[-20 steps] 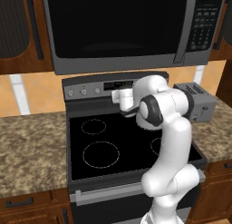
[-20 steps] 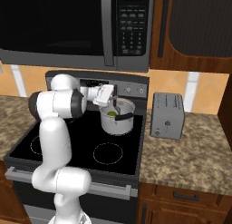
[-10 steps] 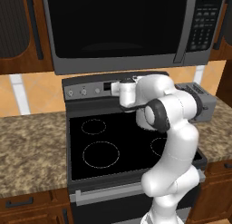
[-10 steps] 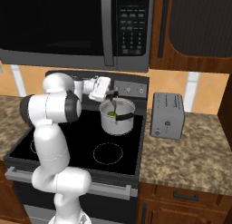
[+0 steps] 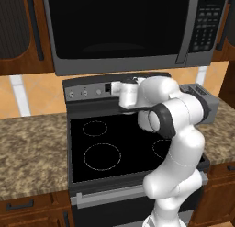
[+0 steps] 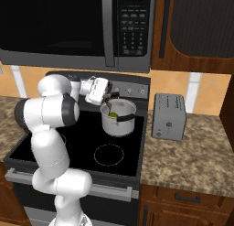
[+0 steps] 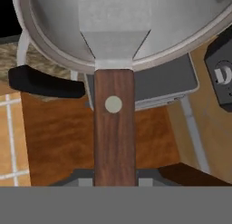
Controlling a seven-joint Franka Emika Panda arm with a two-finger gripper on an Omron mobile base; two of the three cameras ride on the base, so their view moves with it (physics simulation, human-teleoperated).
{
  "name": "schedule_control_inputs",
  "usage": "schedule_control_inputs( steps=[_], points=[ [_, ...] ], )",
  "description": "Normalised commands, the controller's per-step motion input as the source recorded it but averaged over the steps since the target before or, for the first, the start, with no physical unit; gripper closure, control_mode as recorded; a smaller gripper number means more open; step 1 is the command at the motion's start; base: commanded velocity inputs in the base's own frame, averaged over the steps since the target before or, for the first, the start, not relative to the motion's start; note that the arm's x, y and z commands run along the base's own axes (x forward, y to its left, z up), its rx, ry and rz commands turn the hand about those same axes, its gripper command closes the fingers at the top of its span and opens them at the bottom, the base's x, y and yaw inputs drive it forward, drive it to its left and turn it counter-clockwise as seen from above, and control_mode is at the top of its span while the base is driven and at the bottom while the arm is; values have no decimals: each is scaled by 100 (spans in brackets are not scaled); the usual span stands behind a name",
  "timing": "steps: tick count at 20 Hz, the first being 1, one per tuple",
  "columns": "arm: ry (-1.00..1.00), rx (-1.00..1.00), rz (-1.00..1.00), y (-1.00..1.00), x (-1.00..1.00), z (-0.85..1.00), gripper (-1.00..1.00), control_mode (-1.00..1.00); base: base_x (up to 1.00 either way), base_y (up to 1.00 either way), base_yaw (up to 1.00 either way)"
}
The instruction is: Put the lime and garlic in the pot. Retrieve the spatula and lightly stir the vegetables in the pot.
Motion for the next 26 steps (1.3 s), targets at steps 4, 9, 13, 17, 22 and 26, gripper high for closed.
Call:
schedule_control_inputs(
  steps=[4,9,13,17,22,26],
  points=[
    [0,0,-1,0,-8,-69,100,-100,0,0,0],
    [0,-13,-6,-4,0,-59,100,-100,0,0,0],
    [0,-7,0,-24,26,-10,100,-100,0,0,0],
    [14,-4,0,-17,10,46,100,-100,0,0,0],
    [11,0,0,0,0,53,100,-100,0,0,0],
    [1,0,0,13,10,-1,100,-100,0,0,0]
  ],
)
